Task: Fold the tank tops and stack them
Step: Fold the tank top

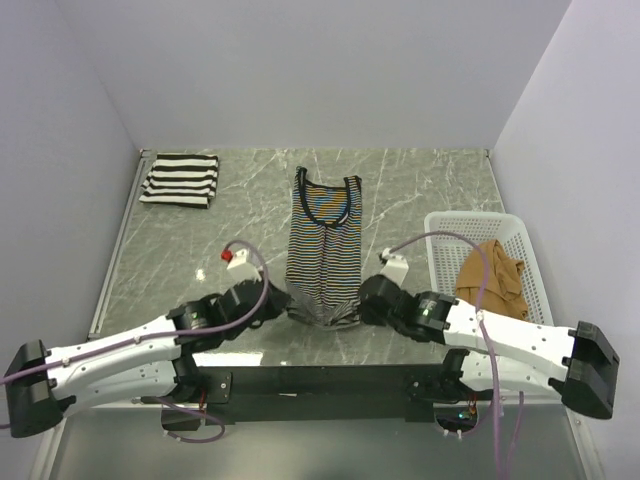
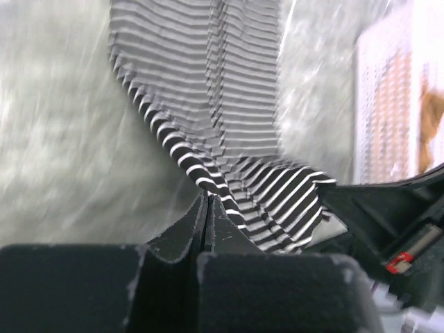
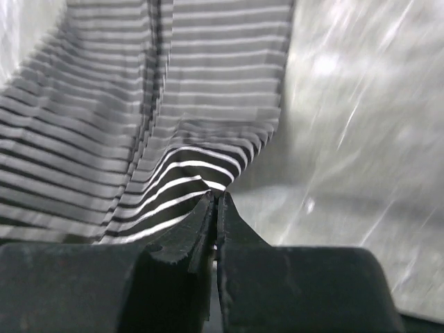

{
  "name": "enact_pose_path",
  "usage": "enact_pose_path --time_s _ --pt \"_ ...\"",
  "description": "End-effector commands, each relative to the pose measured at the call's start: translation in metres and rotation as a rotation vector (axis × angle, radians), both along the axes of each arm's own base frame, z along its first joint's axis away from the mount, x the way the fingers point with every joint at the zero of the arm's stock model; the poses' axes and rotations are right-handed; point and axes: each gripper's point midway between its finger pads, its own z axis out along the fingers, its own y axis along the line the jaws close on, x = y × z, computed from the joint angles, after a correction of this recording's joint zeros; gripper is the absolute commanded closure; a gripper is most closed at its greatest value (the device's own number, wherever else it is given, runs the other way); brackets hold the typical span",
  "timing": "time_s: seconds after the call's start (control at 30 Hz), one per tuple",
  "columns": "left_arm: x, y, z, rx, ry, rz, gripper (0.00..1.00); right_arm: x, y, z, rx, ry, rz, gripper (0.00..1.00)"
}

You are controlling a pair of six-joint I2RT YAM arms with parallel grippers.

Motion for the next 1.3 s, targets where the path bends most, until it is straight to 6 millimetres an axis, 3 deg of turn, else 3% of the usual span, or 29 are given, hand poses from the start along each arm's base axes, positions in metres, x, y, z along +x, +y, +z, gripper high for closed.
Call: enact_pose_path --time_s 0.0,0.07,0.1,0.13,0.2,0.23,0.3,0.33,0.4,0.43,0.47,0.5,0.53,0.57,0.6,0.63,0.67,0.7,0.73,0.8,0.83,0.9,0.93,0.97,1.07,1.13,1.17,1.23,1.27 --pt "0.045 -0.004 0.049 0.001 -0.13 0.076 0.99 0.042 -0.009 0.026 -0.01 -0.091 -0.036 1.0" --pt "0.059 -0.01 0.046 0.032 -0.123 0.047 1.0 0.059 -0.006 0.036 -0.014 -0.117 -0.024 1.0" --pt "0.078 -0.006 0.058 0.01 -0.147 0.088 0.99 0.072 -0.012 0.039 -0.019 -0.123 -0.05 1.0" --pt "0.089 -0.006 0.052 0.039 -0.141 0.091 0.99 0.083 -0.011 0.048 -0.026 -0.144 -0.037 1.0" --pt "0.114 -0.004 0.067 0.01 -0.165 0.11 0.99 0.106 -0.013 0.049 -0.031 -0.148 -0.055 1.0" --pt "0.125 -0.004 0.058 0.037 -0.152 0.109 0.99 0.115 -0.012 0.051 -0.029 -0.152 -0.055 1.0" --pt "0.15 -0.002 0.069 0.015 -0.165 0.117 0.99 0.139 -0.005 0.053 -0.034 -0.151 -0.037 1.0" --pt "0.162 -0.004 0.059 0.043 -0.154 0.113 0.99 0.154 -0.013 0.052 -0.052 -0.15 -0.053 1.0" --pt "0.191 -0.005 0.07 0.021 -0.179 0.12 0.99 0.181 -0.006 0.052 -0.046 -0.137 -0.051 1.0" --pt "0.206 -0.007 0.054 0.052 -0.159 0.111 0.99 0.2 -0.007 0.061 -0.023 -0.144 -0.054 1.0" --pt "0.216 -0.008 0.049 0.056 -0.148 0.106 0.99 0.213 -0.006 0.046 -0.035 -0.112 -0.057 1.0" --pt "0.238 -0.003 0.059 0.044 -0.163 0.13 0.99 0.224 -0.006 0.043 -0.03 -0.099 -0.056 1.0" --pt "0.248 -0.01 0.032 0.057 -0.111 0.078 1.0 0.24 0.001 0.055 -0.002 -0.118 -0.04 0.95" --pt "0.263 -0.014 0.033 0.033 -0.136 0.063 0.99 0.255 -0.006 0.036 -0.018 -0.075 -0.059 0.9" --pt "0.284 -0.008 0.039 0.02 -0.15 0.085 0.9 0.266 -0.005 0.033 -0.009 -0.068 -0.055 0.82" --pt "0.289 -0.02 0.013 -0.004 -0.095 0.017 0.83 0.281 0.0 0.043 0.011 -0.087 -0.048 0.66" --pt "0.299 -0.025 0.017 -0.038 -0.118 -0.013 0.68 0.29 -0.008 0.028 -0.007 -0.053 -0.069 0.59" --pt "0.311 -0.024 0.022 -0.055 -0.128 -0.023 0.61 0.294 -0.006 0.029 0.006 -0.05 -0.06 0.53" --pt "0.315 -0.023 0.011 -0.047 -0.109 -0.029 0.57 0.298 -0.005 0.032 0.009 -0.061 -0.055 0.46" --pt "0.316 -0.018 0.011 -0.035 -0.101 -0.022 0.41 0.297 -0.009 0.036 -0.003 -0.069 -0.065 0.42" --pt "0.313 -0.014 0.02 -0.033 -0.11 -0.001 0.38 0.292 -0.012 0.033 -0.008 -0.062 -0.067 0.41" --pt "0.302 -0.001 0.011 -0.017 -0.083 0.047 0.4 0.286 -0.019 0.042 -0.018 -0.09 -0.094 0.41" --pt "0.297 0.004 0.021 -0.026 -0.087 0.071 0.43 0.277 -0.023 0.033 -0.025 -0.067 -0.107 0.41" --pt "0.292 0.009 0.019 -0.022 -0.074 0.093 0.45 0.271 -0.023 0.039 -0.018 -0.08 -0.108 0.41" --pt "0.264 0.024 -0.001 0.006 0.003 0.135 0.52 0.24 -0.018 0.025 -0.05 -0.044 -0.095 0.41" --pt "0.248 0.029 0.003 -0.01 0.005 0.152 0.52 0.216 -0.019 0.005 -0.101 -0.008 -0.105 0.41" --pt "0.231 0.033 -0.013 0.004 0.037 0.159 0.48 0.21 -0.018 0.008 -0.088 -0.023 -0.112 0.41" --pt "0.217 0.032 -0.003 -0.025 0.004 0.157 0.45 0.191 -0.017 -0.002 -0.054 -0.009 -0.115 0.41" --pt "0.204 0.031 -0.016 -0.011 0.032 0.146 0.42 0.186 -0.016 -0.005 -0.045 -0.004 -0.118 0.41"
